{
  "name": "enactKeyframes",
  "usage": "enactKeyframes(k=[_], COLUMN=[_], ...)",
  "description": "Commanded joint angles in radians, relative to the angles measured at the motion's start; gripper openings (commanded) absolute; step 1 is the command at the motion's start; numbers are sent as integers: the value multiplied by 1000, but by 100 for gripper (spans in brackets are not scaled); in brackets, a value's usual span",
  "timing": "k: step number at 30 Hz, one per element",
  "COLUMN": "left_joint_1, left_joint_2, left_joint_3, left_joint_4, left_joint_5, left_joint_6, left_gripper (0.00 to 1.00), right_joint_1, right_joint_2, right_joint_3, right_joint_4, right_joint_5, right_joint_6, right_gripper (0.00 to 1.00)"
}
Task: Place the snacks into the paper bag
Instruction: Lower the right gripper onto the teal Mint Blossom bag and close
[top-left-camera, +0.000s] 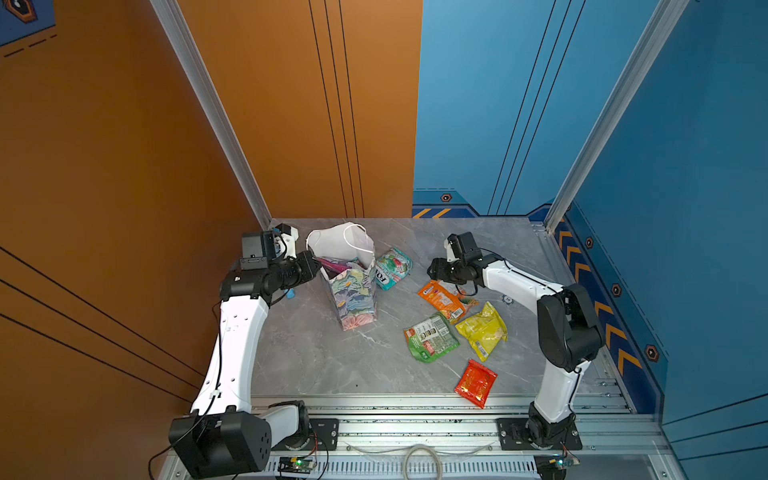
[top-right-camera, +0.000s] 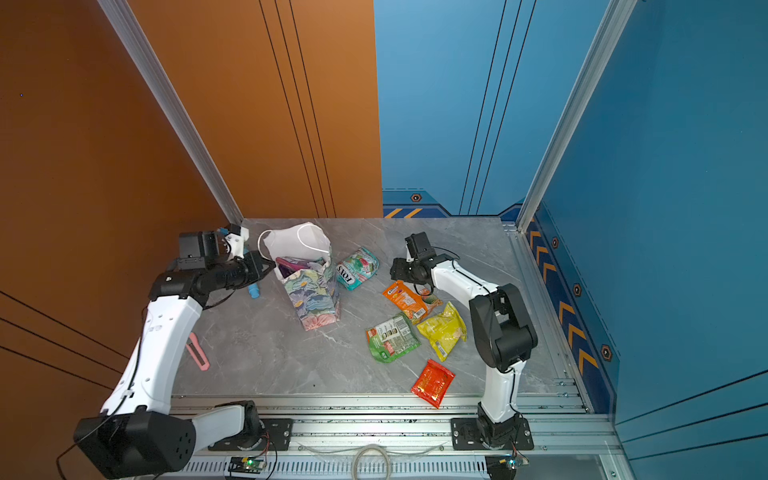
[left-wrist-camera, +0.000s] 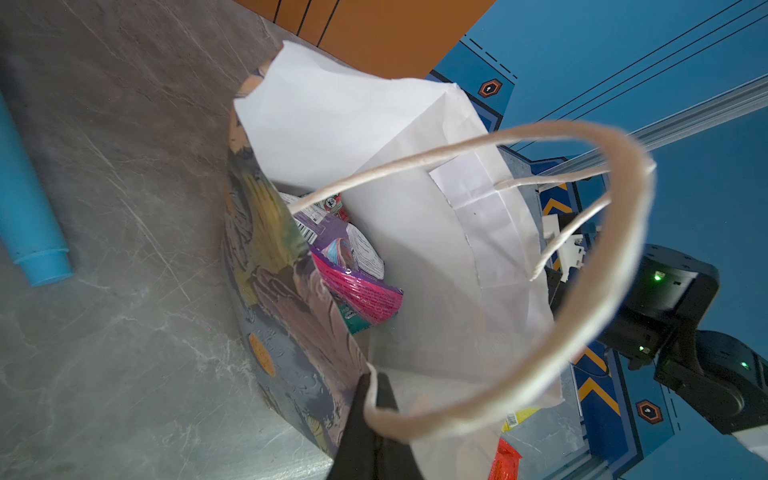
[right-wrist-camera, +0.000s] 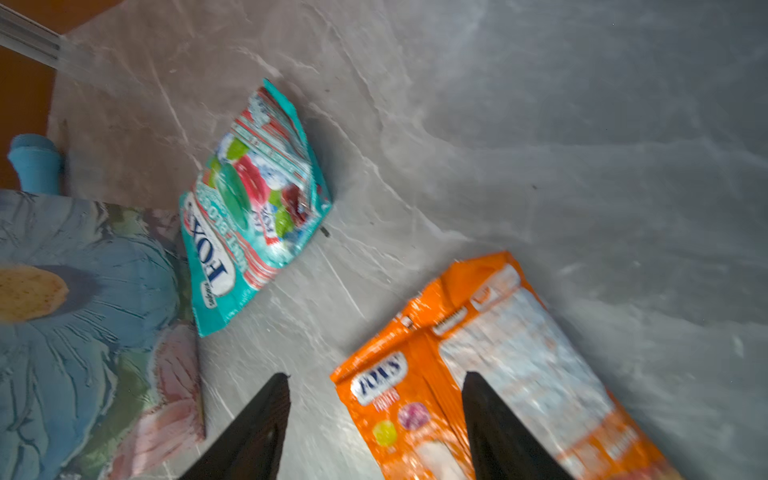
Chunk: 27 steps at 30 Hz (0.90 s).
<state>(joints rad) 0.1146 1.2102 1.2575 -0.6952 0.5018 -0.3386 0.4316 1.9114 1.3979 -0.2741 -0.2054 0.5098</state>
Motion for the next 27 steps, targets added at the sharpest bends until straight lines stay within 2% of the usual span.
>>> enactKeyframes(k=[1, 6, 14, 17, 21, 24, 27], left_joint_1=[8, 7, 9, 10, 10, 14, 13], left_joint_2=[-6, -12, -17, -14, -18, -15, -8], left_joint_3=[10, 11, 8, 5, 6, 6, 8], left_joint_4=[13, 13, 13, 14, 14, 13, 13], left_joint_5=[27, 31, 31, 27, 36, 26, 38], left_joint_6=[1, -3, -3, -1, -6, 1, -8], left_gripper=[0, 0, 0, 0, 0, 0, 0], right_joint_1=[26, 48, 50, 55, 55, 55, 55], right_joint_2=[80, 215, 381, 412, 447, 459, 467], right_joint_3=[95, 258, 479, 515, 545, 546, 546], right_joint_4=[48, 14, -61, -67, -75, -71, -73], right_joint_5=[-18, 26, 0, 3, -13, -8, -9], right_joint_6=[50, 50, 31, 28, 36, 38, 39], right_gripper=[63, 55, 50, 46, 32, 31, 35])
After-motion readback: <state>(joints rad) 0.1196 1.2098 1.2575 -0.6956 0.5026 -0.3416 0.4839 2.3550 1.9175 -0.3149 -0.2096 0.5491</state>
